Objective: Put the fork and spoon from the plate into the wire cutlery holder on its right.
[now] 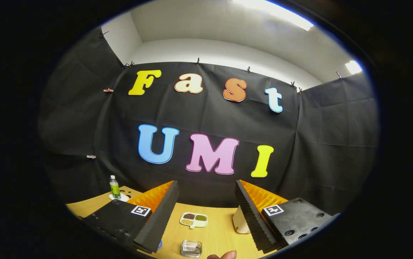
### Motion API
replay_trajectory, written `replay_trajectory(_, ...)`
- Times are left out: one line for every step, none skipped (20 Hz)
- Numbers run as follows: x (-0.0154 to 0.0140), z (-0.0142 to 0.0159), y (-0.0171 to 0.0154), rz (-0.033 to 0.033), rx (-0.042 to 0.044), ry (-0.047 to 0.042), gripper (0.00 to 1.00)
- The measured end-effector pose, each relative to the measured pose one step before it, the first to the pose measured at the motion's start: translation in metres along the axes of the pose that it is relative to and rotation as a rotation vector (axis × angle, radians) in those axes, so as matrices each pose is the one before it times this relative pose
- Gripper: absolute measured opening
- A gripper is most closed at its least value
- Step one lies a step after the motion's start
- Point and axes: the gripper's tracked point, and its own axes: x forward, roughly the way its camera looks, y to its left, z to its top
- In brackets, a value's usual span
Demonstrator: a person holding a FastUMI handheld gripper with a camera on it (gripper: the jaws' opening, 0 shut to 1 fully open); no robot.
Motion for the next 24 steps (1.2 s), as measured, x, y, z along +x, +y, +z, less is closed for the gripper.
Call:
replay_trajectory(-0.00043,-0.00002,-0.00055,-0.0006,0.00149,0.00056,0.97)
replay_trajectory(-0.00023,-0.00032,-0.0012,-0.00136,0.00033,0.00037,0.97)
replay_trajectory(-0.00062,0.0,0.00008,-0.00142,-0.00118,-0.0005,0.97)
replay_trajectory(-0.00063,-0.00051,-0.00085,-0.00028,0.00069,0.00109,0.97)
replay_trajectory(0.00022,-0.00022,0.00004,0.00118,0.00133,0.00132,0.97)
replay_trajectory(-0.00059,-0.00063,-0.00032,0.00003,0.00076,0.00223,0.97)
replay_trajectory(0.00001,0.00006,-0.00007,0.00095,0.00047,-0.00059,0.97)
replay_trajectory(0.00037,0.0,-0.00027,-0.00176,-0.00031,0.00042,0.97)
replay_trajectory(0.0004,-0.0001,0.00016,-0.00034,0.00067,0.00058,0.97)
replay_trajectory(-0.00026,-0.0003,0.00095,0.00121,0.00134,-0.0003,0.97)
replay_trajectory(-0.00039,-0.00005,0.00068,0.00131,0.00169,-0.00043,0.97)
replay_trajectory(0.00014,-0.00092,0.00228,0.00556,0.00195,0.00283,0.97)
replay_trajectory(0.00045,-0.00291,0.00507,0.01418,0.00584,0.01004,0.97)
replay_trajectory(0.00037,-0.00471,0.0064,0.01722,0.00969,0.01642,0.97)
replay_trajectory(0.00049,-0.00673,0.00918,0.02632,0.01786,0.03005,0.97)
replay_trajectory(0.00222,-0.00979,0.01036,0.02826,0.02615,0.03893,0.97)
replay_trajectory(0.00306,-0.00948,0.01094,0.03302,0.02918,0.04515,0.97)
replay_trajectory(0.00379,-0.01353,0.01123,0.02879,0.02446,0.05685,0.97)
replay_trajectory(0.00291,-0.01241,0.01017,0.02908,0.02255,0.05932,0.97)
replay_trajectory(0.00432,-0.01267,0.01032,0.02849,0.02069,0.0545,0.97)
replay_trajectory(0.00374,-0.01263,0.00916,0.02191,0.0185,0.05271,0.98)
replay_trajectory(0.00546,-0.01411,0.00811,0.01743,0.01136,0.05274,0.98)
replay_trajectory(0.00599,-0.01562,0.00509,0.00181,0.005,0.05744,0.97)
replay_trajectory(0.00684,-0.02059,0.00399,-0.0016,0.00041,0.0693,0.98)
